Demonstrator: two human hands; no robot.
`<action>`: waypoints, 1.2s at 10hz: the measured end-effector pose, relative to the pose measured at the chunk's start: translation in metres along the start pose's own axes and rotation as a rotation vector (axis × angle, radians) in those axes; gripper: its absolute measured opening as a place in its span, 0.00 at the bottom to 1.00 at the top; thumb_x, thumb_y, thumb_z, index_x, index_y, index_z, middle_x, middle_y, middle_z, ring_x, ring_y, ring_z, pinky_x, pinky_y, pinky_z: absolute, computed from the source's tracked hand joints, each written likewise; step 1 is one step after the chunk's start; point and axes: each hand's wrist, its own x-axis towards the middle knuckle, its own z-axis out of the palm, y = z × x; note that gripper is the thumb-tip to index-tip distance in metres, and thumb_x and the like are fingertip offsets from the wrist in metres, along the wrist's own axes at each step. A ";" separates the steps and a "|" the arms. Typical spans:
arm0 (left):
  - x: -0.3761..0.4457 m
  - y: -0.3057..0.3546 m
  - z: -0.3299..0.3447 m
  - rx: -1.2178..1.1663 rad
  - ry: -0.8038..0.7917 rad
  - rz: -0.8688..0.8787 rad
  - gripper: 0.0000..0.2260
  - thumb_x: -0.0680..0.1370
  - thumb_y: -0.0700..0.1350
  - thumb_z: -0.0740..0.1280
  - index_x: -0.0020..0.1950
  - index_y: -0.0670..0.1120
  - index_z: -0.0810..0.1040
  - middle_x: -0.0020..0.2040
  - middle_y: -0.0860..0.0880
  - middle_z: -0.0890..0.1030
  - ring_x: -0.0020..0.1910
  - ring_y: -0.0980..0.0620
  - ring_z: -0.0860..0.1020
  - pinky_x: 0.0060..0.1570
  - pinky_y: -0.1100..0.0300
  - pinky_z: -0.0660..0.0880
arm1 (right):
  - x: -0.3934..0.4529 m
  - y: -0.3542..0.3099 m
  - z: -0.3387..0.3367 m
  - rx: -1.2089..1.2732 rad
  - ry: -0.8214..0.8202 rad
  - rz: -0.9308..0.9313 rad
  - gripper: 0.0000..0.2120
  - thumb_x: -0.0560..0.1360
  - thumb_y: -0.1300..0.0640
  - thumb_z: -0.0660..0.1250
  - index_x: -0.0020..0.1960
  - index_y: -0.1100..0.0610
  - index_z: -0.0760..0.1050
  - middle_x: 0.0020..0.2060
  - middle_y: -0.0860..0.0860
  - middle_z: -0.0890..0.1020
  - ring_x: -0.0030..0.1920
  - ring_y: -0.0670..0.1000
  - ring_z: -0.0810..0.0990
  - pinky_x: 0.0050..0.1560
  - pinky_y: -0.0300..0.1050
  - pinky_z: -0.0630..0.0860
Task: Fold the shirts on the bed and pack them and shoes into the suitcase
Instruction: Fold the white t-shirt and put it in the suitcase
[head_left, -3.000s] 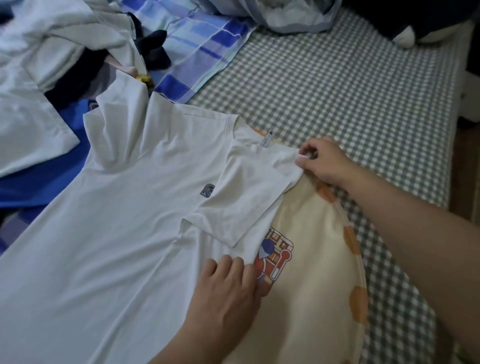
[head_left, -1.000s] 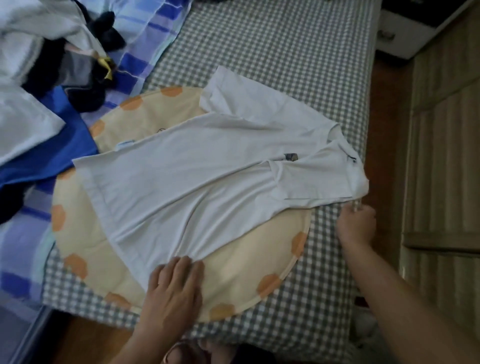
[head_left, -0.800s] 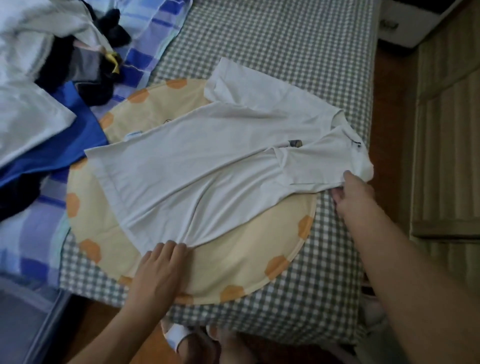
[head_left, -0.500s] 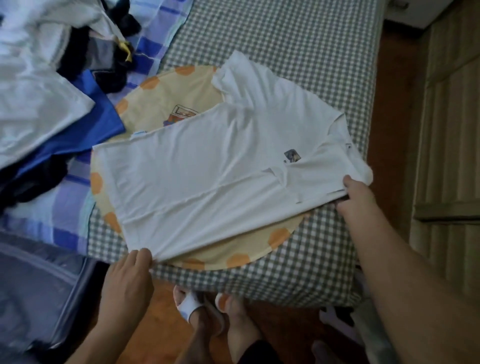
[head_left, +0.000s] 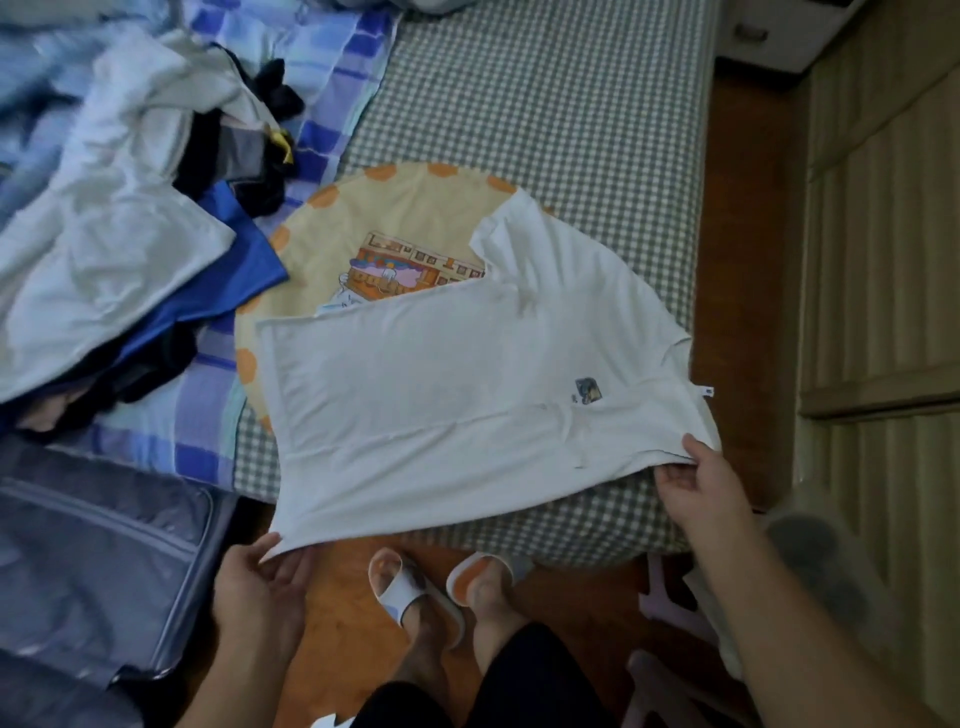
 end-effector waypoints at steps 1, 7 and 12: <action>-0.019 0.063 0.053 0.004 -0.098 0.176 0.09 0.81 0.35 0.63 0.47 0.43 0.82 0.47 0.44 0.83 0.46 0.49 0.83 0.48 0.56 0.83 | -0.037 -0.022 0.044 0.095 -0.094 -0.029 0.15 0.79 0.62 0.68 0.65 0.58 0.75 0.57 0.57 0.80 0.58 0.55 0.80 0.52 0.47 0.81; -0.190 0.429 0.245 -0.262 -0.541 0.766 0.12 0.77 0.35 0.59 0.46 0.48 0.79 0.40 0.46 0.81 0.38 0.53 0.81 0.47 0.61 0.80 | -0.286 -0.157 0.310 0.355 -0.869 -0.370 0.14 0.81 0.63 0.64 0.67 0.59 0.71 0.61 0.63 0.80 0.59 0.62 0.81 0.62 0.63 0.77; 0.122 0.127 0.072 0.293 -0.170 0.405 0.08 0.81 0.34 0.63 0.47 0.44 0.79 0.49 0.37 0.81 0.46 0.40 0.81 0.51 0.48 0.79 | 0.005 0.088 0.113 -0.097 -0.248 -0.210 0.27 0.70 0.60 0.75 0.68 0.53 0.75 0.59 0.53 0.84 0.62 0.54 0.80 0.51 0.50 0.80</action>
